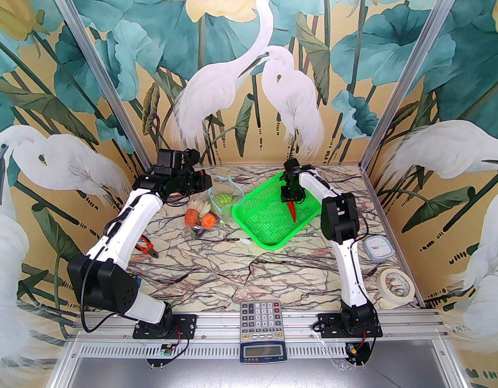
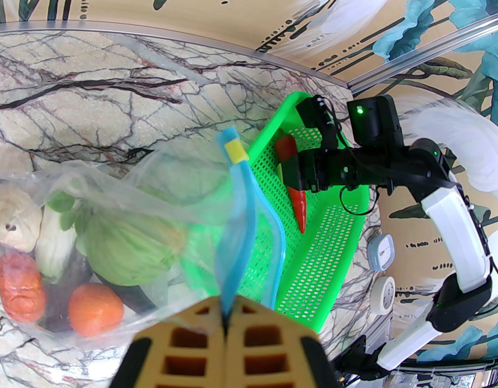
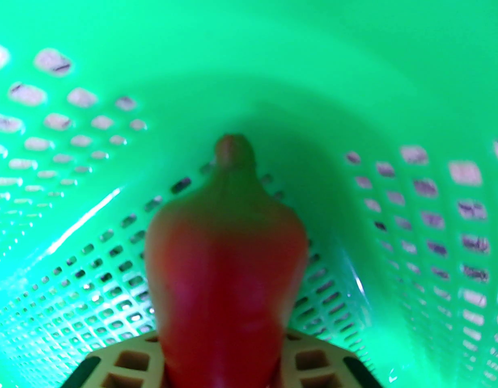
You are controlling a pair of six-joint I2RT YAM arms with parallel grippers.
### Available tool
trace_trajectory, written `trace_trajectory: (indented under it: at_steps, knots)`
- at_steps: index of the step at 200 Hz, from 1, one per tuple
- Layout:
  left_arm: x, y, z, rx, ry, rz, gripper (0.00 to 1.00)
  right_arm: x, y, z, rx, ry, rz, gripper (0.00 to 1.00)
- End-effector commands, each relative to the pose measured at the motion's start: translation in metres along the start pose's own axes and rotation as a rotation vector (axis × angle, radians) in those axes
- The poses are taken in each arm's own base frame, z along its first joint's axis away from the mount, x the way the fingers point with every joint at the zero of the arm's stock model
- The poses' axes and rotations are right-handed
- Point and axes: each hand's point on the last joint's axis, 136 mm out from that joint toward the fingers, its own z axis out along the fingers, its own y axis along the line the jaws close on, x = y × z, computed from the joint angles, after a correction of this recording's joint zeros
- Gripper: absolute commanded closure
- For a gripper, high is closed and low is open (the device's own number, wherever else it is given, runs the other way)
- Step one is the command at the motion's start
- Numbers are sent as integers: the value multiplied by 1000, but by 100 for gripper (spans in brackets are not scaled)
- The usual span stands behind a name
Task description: Place the food in the zip-top bag and seal the zipper
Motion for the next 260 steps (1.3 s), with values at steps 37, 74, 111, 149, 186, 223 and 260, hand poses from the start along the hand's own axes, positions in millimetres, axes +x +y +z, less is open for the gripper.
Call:
trace_trajectory:
  at_steps: [37,74,111,149,186,223,260]
  knots:
    - [-2,-8,-11,30,-22,18,99,-48,33,-102,-203,-336,135,82]
    - [-4,-11,-10,47,-20,24,99,-59,56,-171,-309,-530,97,82]
    - [-10,-18,-9,79,-26,28,99,-59,93,-234,-377,-681,-11,82]
    - [-13,-21,-10,88,-27,34,98,-52,134,-291,-454,-803,-97,83]
    - [-14,-24,-6,110,-21,18,99,-41,169,-335,-516,-907,-169,83]
    - [-13,-22,-3,116,-19,8,98,-33,193,-362,-580,-948,-209,83]
    - [-13,-23,-4,122,-20,3,98,-25,220,-378,-651,-973,-253,83]
